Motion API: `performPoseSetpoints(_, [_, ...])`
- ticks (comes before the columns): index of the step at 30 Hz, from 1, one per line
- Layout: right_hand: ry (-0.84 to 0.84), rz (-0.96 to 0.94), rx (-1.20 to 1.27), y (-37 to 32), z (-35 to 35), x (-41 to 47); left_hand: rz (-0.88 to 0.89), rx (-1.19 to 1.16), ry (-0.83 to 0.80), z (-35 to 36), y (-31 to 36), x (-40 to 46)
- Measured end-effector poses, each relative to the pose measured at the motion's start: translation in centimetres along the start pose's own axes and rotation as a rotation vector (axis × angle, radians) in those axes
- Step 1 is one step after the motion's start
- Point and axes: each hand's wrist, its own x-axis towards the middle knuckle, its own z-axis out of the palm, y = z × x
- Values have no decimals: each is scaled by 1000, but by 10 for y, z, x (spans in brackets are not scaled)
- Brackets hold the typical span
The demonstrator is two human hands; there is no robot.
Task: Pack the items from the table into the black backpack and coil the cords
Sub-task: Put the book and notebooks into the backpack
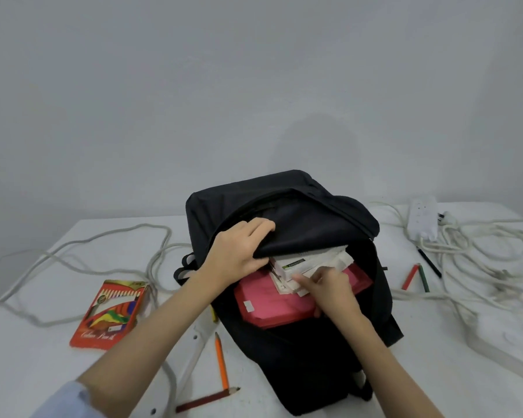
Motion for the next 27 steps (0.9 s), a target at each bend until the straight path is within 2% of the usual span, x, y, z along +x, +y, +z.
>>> performPoseSetpoints(1, [61,-36,12,0,-6,-3,-113,-85,-29,-3,2,-6])
performPoseSetpoints(3, [287,-174,100,-2,-21,-13,-309,-233,-93,-8,9,-14])
performPoseSetpoints(5, [533,-384,222,-10,-38,-25,-386,-265,-180,-10,17,-19])
performPoseSetpoints(6, [628,-484,205,-13,-44,-27,-403,-269,-216,-10,21,-20])
performPoseSetpoints(8, [722,-601,8,-12,-50,-18,-453,-328,-240,-14,29,-26])
performPoseSetpoints(9, [713,-619,-123,-9,-51,-9,-484,-392,-213,-18,33,-27])
performPoseSetpoints(11, [568,-553,-289,1,-47,12,-542,-532,-41,-31,41,-30])
performPoseSetpoints(14, [231,-319,-208,15,-38,29,-660,-547,250,-51,46,-34])
performPoseSetpoints(17, [163,-345,-143,23,-41,34,-898,-537,391,-65,40,-45])
performPoseSetpoints(20, [98,-359,192,23,-52,29,-1125,-678,327,-70,41,-53])
performPoseSetpoints(22, [32,-239,520,19,-62,23,-1174,-732,253,-68,44,-58])
performPoseSetpoints(23, [22,-218,585,25,-71,20,-1186,-763,222,-63,47,-59])
performPoseSetpoints(24, [-7,-187,592,27,-74,17,-1199,-783,186,-58,46,-62])
performPoseSetpoints(27, [-49,-223,316,37,-68,4,-1207,-765,95,-43,44,-72])
